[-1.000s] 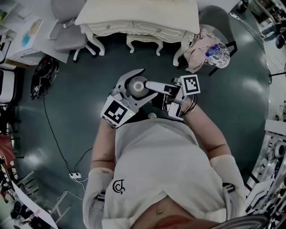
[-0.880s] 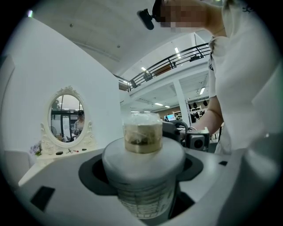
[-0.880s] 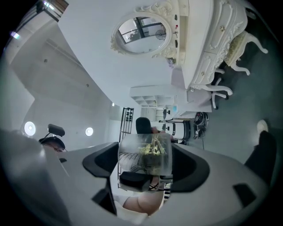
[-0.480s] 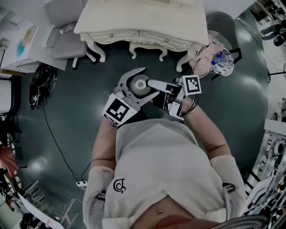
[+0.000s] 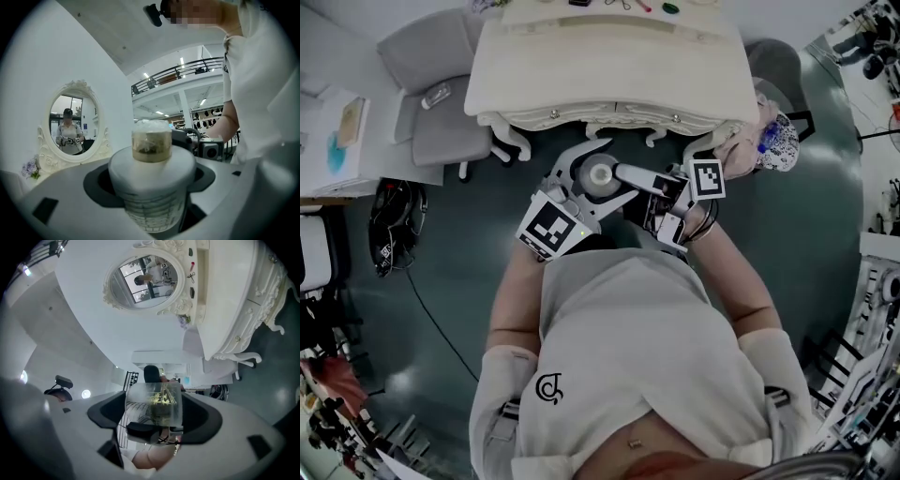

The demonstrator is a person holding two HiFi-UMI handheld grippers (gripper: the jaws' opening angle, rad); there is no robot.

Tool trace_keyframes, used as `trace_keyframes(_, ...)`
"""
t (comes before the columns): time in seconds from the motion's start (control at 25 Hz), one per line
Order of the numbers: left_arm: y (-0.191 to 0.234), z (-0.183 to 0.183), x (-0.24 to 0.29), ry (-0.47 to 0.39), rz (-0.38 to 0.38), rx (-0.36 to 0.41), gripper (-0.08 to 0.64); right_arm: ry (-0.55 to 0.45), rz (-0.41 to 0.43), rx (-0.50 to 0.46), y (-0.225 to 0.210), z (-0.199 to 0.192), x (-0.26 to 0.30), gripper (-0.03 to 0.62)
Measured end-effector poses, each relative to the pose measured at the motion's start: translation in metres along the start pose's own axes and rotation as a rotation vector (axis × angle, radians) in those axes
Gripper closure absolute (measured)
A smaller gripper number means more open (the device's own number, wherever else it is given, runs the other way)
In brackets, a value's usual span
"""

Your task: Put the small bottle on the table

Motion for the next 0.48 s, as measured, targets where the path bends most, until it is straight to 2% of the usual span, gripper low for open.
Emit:
trace_keyframes(0.24,0.060,-0.010,-0.015,0.010,-0.050,-0.002,0.207,-0.049,0.001,0.006,-0.016,0.036,0.043,0.229)
trace_keyframes(0.48,0.095,-0.028,-0.012,0.031,-0.063,-0.037,0.207,-0.069,-0.005,0.045,-0.039,0.063,0.059,0.229)
Point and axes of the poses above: the fingertips, and each gripper's own axes: x forward along the fingers, y to its left, z out of its top, the point moved 8 cm from there along -x, backward along the fingers, and after that the axes turned 7 degrees about y, right-handed, at the moved point
